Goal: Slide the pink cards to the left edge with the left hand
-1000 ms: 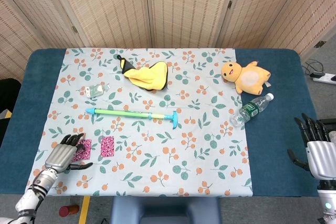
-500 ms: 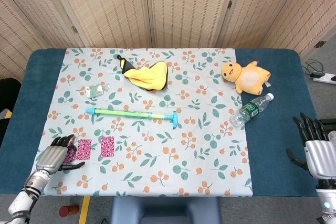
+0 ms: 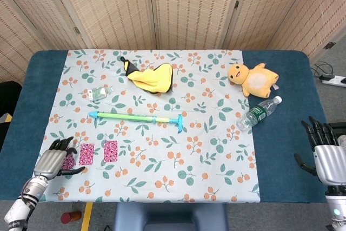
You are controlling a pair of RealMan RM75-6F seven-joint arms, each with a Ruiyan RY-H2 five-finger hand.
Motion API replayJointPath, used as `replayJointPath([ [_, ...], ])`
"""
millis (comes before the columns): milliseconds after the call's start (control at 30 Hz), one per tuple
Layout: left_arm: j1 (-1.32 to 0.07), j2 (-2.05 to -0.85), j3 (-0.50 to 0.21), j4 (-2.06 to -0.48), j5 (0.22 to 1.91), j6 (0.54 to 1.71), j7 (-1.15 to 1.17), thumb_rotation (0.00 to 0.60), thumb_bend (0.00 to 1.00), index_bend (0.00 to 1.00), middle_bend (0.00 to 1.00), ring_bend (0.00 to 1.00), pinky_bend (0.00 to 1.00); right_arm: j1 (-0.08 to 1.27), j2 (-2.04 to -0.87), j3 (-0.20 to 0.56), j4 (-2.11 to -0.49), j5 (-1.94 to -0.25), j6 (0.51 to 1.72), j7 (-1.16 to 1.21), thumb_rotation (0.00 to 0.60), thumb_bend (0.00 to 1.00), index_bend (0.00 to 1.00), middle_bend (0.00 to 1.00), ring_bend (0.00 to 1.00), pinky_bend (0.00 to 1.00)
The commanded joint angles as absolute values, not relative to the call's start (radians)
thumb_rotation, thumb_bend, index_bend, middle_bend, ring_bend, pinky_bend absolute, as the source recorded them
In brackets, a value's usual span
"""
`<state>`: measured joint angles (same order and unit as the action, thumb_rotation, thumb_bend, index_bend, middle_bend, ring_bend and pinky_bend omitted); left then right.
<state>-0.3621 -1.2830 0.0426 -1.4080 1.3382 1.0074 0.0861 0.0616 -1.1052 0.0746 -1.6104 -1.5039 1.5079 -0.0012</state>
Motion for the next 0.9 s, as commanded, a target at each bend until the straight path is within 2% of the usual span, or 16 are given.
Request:
replayJointPath([
  [33,-0.371,-1.291,0.025,-1.417,1.356,1.024,0.067,0.253,0.12,0.31,0.00,0.00,0.00,0.060,-1.104,0.074,-1.610,-1.504,1.510,0.001,0.600,0.33,0.00,0.00,0.00,0.00],
  [133,-0.388,-1.299,0.012,-1.423,1.368,1.021,0.071,0.373,0.13,0.28,0.00,0.00,0.00,0.057,-1.102,0.073,-1.608,-1.504,1.513,0.005,0.600,0.33,0.00,0.00,0.00,0.00],
  [200,-0.400,-1.299,0.007,-1.427,1.365,1.008,0.084,0.510,0.13,0.26,0.00,0.00,0.00,0.054,-1.102,0.073,-1.606,-1.503,1.516,0.009,0.600,0.33,0.00,0.00,0.00,0.00],
  [300,-0.415,-1.301,-0.005,-1.445,1.351,0.994,0.104,0.599,0.13,0.25,0.00,0.00,0.00,0.050,-1.102,0.073,-1.601,-1.499,1.519,0.015,0.600,0.33,0.00,0.00,0.00,0.00],
  [733,-0.481,-1.347,-0.047,-1.500,1.252,0.917,0.191,0.596,0.13,0.25,0.00,0.00,0.00,0.053,-1.106,0.072,-1.580,-1.494,1.505,0.037,0.600,0.33,0.00,0.00,0.00,0.00],
  [900,-0.516,-1.378,-0.069,-1.511,1.185,0.881,0.236,0.538,0.13,0.25,0.00,0.00,0.00,0.053,-1.106,0.074,-1.571,-1.495,1.509,0.049,0.600,0.33,0.00,0.00,0.00,0.00],
])
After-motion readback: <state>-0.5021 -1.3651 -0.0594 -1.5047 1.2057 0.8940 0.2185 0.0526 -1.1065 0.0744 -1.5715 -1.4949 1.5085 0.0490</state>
